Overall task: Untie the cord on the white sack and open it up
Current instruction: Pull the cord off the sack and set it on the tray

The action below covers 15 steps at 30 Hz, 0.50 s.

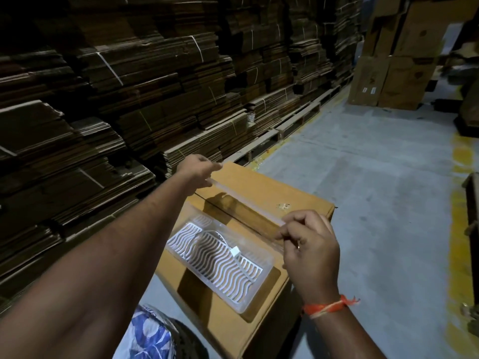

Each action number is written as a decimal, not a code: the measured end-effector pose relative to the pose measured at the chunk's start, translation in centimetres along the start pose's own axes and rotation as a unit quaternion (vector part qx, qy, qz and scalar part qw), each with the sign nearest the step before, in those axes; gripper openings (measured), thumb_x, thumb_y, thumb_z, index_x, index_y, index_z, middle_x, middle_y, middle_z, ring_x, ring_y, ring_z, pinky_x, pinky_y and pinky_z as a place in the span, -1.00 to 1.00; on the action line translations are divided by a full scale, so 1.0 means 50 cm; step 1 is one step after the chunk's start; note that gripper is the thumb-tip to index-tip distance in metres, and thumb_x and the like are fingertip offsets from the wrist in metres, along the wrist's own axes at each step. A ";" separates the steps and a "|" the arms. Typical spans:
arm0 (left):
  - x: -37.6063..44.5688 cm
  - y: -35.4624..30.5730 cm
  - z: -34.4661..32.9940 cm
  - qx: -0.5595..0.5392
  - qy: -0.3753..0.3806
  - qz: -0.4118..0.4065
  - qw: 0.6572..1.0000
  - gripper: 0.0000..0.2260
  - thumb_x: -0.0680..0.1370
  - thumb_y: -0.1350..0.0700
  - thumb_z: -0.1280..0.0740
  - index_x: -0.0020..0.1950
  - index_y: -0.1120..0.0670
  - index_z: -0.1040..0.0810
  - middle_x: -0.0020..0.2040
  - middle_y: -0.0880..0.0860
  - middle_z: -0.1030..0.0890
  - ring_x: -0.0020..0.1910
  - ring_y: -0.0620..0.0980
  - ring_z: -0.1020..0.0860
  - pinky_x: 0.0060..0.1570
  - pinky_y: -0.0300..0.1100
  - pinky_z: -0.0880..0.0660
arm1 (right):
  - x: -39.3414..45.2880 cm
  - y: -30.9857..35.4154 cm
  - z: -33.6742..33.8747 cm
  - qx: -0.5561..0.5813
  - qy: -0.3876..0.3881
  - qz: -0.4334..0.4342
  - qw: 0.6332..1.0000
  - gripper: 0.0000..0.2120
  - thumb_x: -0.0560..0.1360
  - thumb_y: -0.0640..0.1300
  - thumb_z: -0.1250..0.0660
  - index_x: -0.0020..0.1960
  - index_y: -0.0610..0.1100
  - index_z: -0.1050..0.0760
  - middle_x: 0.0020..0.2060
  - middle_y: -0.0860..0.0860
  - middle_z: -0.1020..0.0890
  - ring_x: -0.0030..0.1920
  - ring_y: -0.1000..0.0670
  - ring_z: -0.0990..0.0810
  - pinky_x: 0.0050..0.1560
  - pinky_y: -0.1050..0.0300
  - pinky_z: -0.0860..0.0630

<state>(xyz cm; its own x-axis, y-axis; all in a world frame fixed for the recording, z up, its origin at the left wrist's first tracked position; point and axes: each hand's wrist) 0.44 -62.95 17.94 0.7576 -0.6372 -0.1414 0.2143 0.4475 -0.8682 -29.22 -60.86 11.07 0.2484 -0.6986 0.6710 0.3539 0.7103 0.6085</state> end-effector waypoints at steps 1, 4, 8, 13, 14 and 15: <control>0.001 0.007 0.006 0.005 -0.010 -0.004 1.000 -0.83 0.55 0.10 -0.55 0.06 0.13 -0.66 0.13 0.21 -0.69 -0.04 0.10 -0.71 -0.16 -0.08 -0.69 | -0.006 0.006 0.004 -0.008 -0.002 0.030 1.000 -0.67 0.21 -0.53 -0.44 -0.31 -0.09 -0.66 -0.14 0.05 -0.63 -0.03 0.00 -0.55 -0.11 0.41 -0.36; -0.011 0.021 0.025 -0.041 -0.001 0.004 0.999 -0.94 0.57 0.30 -0.47 -0.02 0.16 -0.70 0.10 0.24 -0.72 0.00 0.13 -0.69 -0.09 -0.06 -0.65 | -0.026 0.025 0.010 -0.022 -0.002 0.085 0.996 -0.69 0.20 -0.52 -0.47 -0.31 -0.11 -0.65 -0.16 0.00 -0.65 -0.03 -0.02 -0.55 -0.12 0.32 -0.38; -0.040 0.034 0.053 -0.096 0.011 0.037 0.995 -0.87 0.60 0.38 -0.40 -0.09 0.22 -0.71 -0.07 0.20 -0.68 -0.12 0.07 -0.64 0.03 -0.04 -0.59 | -0.043 0.051 0.012 0.021 0.028 0.090 0.995 -0.69 0.22 -0.51 -0.50 -0.27 -0.12 -0.65 -0.18 0.01 -0.65 -0.05 -0.03 -0.53 -0.07 0.21 -0.45; -0.067 0.068 0.102 -0.153 0.000 0.065 0.986 -0.84 0.66 0.35 -0.34 0.09 0.27 -0.73 0.09 0.21 -0.64 0.11 0.11 -0.59 0.34 -0.01 -0.50 | -0.061 0.098 0.046 0.135 0.058 -0.126 0.981 -0.82 0.43 -0.09 -0.52 0.01 0.09 -0.66 0.15 0.08 -0.50 0.21 0.06 -0.51 0.09 0.29 -0.53; -0.082 0.073 0.110 -0.172 -0.005 0.066 0.983 -0.82 0.67 0.35 -0.32 0.20 0.30 -0.69 0.09 0.21 -0.65 0.11 0.11 -0.60 0.40 0.00 -0.51 | -0.061 0.101 0.052 0.169 0.044 -0.207 0.963 -0.83 0.47 -0.08 -0.51 0.04 0.09 -0.66 0.21 0.05 -0.47 0.20 0.05 -0.53 0.03 0.42 -0.53; -0.095 0.080 0.117 -0.199 -0.010 0.069 0.978 -0.79 0.66 0.37 -0.32 0.27 0.32 -0.65 0.06 0.20 -0.66 0.07 0.10 -0.63 0.41 0.03 -0.53 | -0.060 0.103 0.055 0.193 0.039 -0.272 0.942 -0.82 0.50 -0.08 -0.51 0.08 0.08 -0.67 0.23 0.01 -0.48 0.15 0.05 -0.56 -0.08 0.53 -0.51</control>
<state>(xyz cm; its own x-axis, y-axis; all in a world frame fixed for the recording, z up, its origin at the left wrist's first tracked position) 1.31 -54.45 17.94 0.7754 -0.5732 -0.2649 -0.1447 0.2470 -0.9581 -30.65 -54.86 13.34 0.1957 -0.9617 0.1917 0.0968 0.2135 0.9721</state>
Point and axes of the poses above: each hand's wrist, its own x-axis towards the middle knuckle, its own z-axis out of the back of the hand, y = z × x
